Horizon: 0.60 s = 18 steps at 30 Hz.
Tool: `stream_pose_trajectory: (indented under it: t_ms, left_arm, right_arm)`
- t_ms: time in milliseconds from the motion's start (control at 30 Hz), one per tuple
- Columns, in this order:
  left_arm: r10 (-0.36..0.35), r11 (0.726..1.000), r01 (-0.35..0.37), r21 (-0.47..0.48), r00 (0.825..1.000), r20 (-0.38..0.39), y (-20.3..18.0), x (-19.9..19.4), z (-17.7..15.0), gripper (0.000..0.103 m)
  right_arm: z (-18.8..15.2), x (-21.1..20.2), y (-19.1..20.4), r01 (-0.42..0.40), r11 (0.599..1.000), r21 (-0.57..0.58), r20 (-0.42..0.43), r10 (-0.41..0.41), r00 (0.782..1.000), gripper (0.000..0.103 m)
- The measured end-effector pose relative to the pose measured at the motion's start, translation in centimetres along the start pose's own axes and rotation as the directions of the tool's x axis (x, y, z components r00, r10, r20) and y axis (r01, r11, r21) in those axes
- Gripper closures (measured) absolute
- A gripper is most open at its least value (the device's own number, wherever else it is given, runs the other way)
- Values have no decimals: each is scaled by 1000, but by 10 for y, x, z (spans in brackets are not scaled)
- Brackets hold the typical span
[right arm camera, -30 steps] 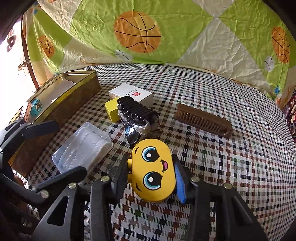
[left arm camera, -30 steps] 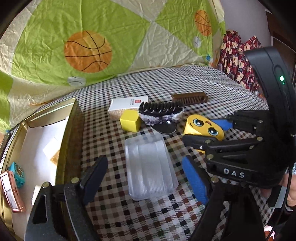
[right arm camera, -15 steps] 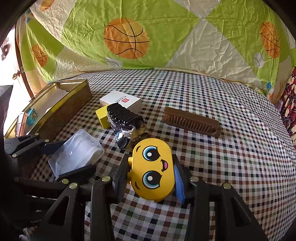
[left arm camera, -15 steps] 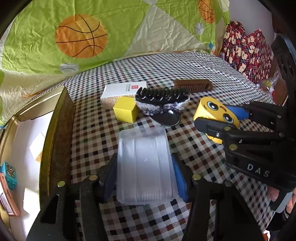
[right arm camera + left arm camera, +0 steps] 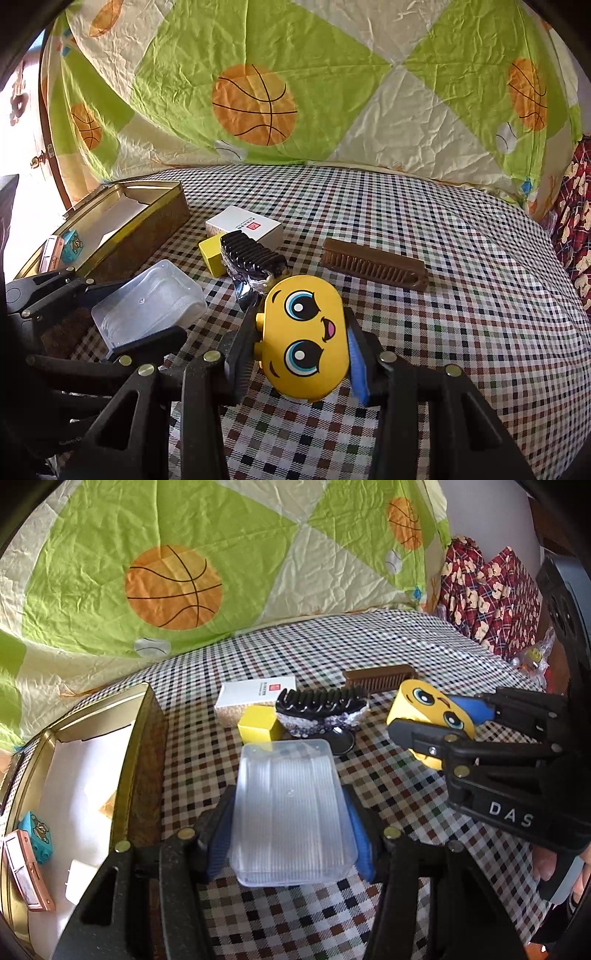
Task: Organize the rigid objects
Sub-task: 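Close the left tool on the clear plastic box, then carry the clear box and yellow face block toward the gold tin with both tools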
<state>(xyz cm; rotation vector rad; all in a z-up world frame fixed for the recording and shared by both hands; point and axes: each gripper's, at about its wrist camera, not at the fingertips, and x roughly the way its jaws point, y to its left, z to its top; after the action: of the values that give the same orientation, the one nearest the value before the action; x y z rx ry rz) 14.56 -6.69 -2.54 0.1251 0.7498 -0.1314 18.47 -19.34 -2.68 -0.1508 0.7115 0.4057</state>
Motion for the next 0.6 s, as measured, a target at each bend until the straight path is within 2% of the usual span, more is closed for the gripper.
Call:
stream_pose_trajectory:
  t_ms: [233,600]
  left_arm:
    - [40,999,-36,-36,996,86,5,-15,0,49]
    - [96,993,-80,-85,976,196,12,-36,-4,49]
  right_arm:
    - [1,-11,2,0,1000,1,55,0,999,58]
    - [-1,-21,2,1,1000,0,118,-1,993,58]
